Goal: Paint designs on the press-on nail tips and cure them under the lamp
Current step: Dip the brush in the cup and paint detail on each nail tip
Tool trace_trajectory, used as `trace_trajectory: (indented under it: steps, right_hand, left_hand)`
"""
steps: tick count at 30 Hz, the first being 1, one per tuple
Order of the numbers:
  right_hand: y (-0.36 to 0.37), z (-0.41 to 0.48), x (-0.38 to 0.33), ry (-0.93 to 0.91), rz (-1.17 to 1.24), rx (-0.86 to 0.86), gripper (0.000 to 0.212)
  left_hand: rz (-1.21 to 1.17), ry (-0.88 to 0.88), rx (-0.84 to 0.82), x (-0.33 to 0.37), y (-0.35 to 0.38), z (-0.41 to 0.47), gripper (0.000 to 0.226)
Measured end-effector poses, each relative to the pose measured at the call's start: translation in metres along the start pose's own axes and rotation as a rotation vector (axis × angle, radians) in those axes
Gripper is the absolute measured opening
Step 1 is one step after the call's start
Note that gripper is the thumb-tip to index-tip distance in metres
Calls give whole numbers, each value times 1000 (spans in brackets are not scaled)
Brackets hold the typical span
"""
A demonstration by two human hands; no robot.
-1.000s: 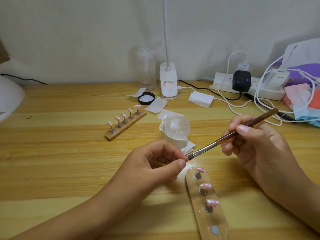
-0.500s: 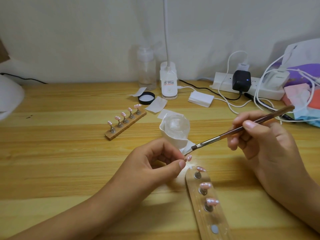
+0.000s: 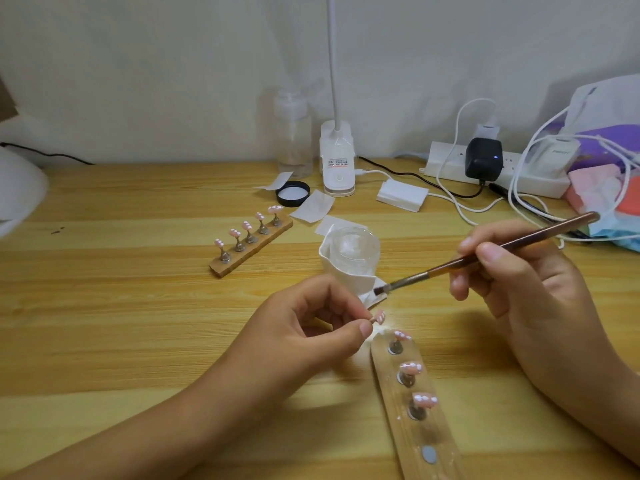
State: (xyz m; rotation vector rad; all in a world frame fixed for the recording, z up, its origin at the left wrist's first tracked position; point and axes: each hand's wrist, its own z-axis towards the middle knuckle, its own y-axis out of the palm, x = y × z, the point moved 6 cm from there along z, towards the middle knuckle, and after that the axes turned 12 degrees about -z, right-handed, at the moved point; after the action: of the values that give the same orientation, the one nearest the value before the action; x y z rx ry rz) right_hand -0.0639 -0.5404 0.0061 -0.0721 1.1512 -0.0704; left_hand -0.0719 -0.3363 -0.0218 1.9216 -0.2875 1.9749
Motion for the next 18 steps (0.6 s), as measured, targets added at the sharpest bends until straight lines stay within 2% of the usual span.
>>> trace_trajectory:
  steps: [7,10,15,18]
  right_hand:
    - [1,5,7,97,239,-64,25]
    - [0,5,12,156,239,-37,26]
    - [3,3,12,195,204,-30,17]
    - [1,2,13,198,178,-16,11]
  left_hand:
    - [-7,-4,8,1,0,0,13]
    - [-24,-12,1,1,1,0,6]
    - [-55,-22,-26,1,2,0,14]
    - [-65,-28,-24,1,3,1,5]
